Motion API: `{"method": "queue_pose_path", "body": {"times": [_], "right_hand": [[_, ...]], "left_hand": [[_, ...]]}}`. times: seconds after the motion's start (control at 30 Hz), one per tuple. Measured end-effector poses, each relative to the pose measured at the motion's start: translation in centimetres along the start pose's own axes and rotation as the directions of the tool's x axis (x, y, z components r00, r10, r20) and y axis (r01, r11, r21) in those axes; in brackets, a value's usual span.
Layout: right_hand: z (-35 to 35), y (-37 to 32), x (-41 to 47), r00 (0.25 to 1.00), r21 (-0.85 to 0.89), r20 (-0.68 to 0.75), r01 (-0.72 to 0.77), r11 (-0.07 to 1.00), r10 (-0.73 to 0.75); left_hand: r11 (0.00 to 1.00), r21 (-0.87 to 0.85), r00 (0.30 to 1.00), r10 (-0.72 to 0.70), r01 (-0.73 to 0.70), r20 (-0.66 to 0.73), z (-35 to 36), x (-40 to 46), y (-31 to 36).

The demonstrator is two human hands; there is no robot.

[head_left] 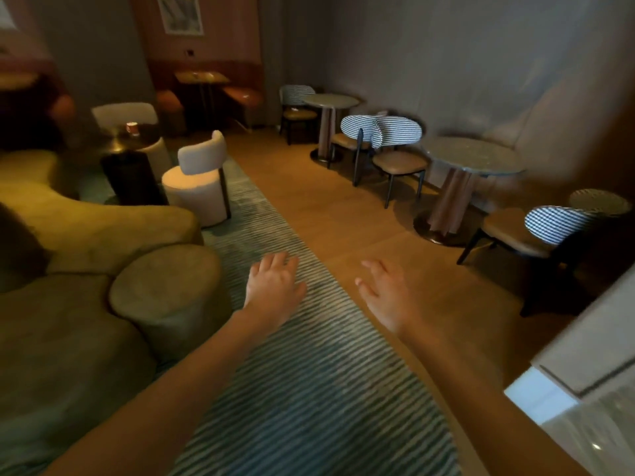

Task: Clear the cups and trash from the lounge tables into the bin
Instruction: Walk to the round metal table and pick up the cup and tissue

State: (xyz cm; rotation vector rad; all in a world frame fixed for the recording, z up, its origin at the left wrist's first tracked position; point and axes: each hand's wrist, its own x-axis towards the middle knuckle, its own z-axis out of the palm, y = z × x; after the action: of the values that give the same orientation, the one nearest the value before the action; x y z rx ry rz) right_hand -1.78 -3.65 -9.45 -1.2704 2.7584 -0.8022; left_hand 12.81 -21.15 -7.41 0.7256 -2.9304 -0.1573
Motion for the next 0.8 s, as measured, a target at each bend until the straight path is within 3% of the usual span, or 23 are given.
{"method": "queue_pose_path", "body": {"times": [0.3, 0.6, 0.8], "right_hand": [[5.9, 9.2, 20.3, 0.984, 0.07, 0.152, 0.079, 0.994, -0.089], [5.0, 16.6, 46.8, 0.973, 0.037, 0.114, 0.196, 0.98, -0.199], [11.1, 19.6, 57.1, 0.923, 0.096, 0.273, 0.254, 0.962, -0.271]], "left_hand": [[0.995, 0.017, 0.987, -0.102, 0.101, 0.121, 7.1, 20.1, -2.4], [0.979, 0.043, 0.98, -0.198, 0.198, -0.009, 3.8, 44.7, -3.3], [0.96, 0.041, 0.951, -0.28, 0.277, 0.132, 8.5, 55.6, -7.3]]}}
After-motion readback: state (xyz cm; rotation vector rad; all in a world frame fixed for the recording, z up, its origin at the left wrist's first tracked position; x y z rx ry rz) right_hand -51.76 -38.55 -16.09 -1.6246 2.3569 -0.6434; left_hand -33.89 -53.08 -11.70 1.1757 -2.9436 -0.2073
